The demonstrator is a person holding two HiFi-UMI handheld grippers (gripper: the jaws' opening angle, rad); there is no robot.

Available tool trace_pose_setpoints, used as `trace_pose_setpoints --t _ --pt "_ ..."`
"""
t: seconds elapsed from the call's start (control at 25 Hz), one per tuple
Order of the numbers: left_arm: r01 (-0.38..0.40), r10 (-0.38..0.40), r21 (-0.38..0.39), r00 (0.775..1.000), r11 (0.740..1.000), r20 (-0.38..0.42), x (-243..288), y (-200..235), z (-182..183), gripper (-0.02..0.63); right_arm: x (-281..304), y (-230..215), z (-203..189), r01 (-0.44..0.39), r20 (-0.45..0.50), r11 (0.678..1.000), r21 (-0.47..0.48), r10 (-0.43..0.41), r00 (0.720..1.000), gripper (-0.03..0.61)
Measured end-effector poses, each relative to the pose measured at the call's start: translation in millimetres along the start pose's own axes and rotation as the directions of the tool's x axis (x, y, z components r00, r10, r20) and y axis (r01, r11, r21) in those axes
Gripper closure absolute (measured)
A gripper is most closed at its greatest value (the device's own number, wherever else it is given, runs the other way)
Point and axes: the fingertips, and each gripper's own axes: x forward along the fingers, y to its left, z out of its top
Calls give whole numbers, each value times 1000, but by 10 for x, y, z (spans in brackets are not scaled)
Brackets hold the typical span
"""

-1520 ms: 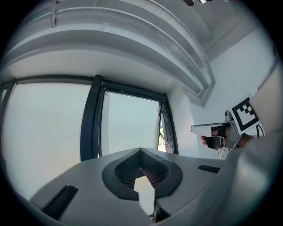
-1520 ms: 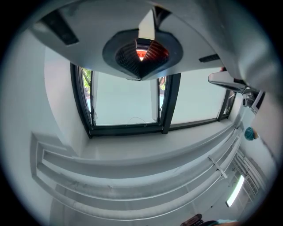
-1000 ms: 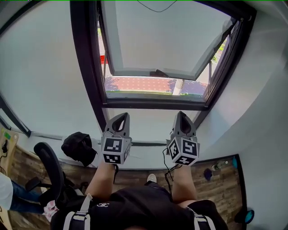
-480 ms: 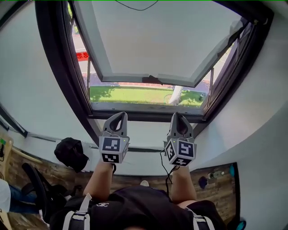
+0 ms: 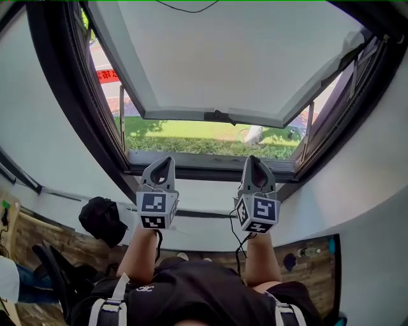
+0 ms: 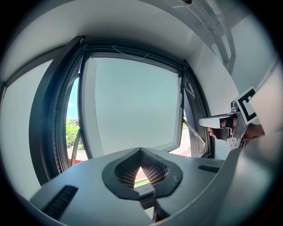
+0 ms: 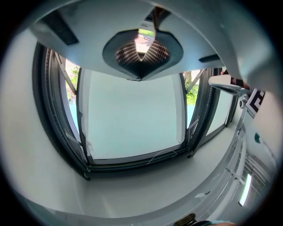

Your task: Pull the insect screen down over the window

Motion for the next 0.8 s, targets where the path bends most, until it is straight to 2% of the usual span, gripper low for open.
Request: trace_pose_setpoints --t 0.48,0.8 --pt "-30 30 12 999 999 25 268 448 90 612 389 108 79 -30 16 999 -25 30 999 574" --pt "-73 69 79 996 994 56 398 723 343 612 512 -113 305 50 61 996 -76 -45 997 574"
